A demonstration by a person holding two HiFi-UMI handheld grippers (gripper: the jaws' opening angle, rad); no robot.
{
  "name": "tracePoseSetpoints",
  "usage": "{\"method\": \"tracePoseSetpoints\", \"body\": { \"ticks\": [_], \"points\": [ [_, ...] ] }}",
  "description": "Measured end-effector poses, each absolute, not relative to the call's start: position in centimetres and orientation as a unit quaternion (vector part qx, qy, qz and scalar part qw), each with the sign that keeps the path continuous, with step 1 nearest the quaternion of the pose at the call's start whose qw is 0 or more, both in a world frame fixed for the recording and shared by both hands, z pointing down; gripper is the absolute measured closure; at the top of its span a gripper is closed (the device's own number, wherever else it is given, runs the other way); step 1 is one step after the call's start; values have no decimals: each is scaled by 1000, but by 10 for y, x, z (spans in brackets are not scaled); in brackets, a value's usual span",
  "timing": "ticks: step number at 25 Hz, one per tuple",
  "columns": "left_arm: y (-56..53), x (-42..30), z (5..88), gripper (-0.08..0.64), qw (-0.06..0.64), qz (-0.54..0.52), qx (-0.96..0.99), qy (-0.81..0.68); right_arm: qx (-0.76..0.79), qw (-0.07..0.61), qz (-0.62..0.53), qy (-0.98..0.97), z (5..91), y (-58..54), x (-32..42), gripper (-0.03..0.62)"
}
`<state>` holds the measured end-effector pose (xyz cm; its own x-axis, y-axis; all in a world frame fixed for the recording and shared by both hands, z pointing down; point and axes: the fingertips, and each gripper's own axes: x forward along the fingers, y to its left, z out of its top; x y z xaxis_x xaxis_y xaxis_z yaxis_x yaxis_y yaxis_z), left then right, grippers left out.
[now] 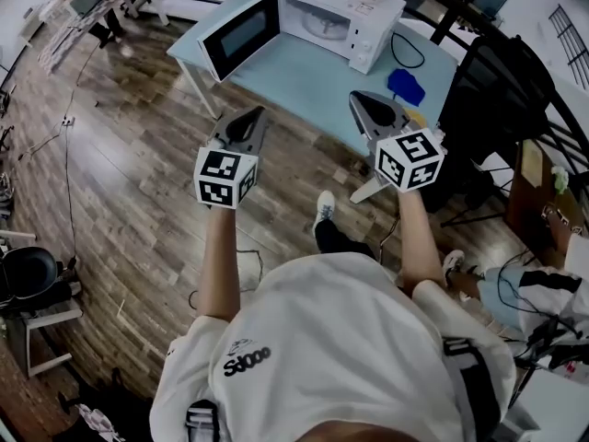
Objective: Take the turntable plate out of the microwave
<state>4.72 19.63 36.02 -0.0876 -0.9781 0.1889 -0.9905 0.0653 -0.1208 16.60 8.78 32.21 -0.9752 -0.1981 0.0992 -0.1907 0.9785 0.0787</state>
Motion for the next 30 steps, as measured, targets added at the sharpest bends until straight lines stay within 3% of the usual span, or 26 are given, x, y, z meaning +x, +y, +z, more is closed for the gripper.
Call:
{"method": "tracePoseSetpoints", "body": {
  "ticks": [19,30],
  "points": [
    [-60,-69,354,540,66,104,649,-750,44,81,-20,-996,337,-154,35,586],
    [-147,-99,377,540,106,87,659,-739,37,97,-6,-995,364,-221,-6,586]
  ]
}}
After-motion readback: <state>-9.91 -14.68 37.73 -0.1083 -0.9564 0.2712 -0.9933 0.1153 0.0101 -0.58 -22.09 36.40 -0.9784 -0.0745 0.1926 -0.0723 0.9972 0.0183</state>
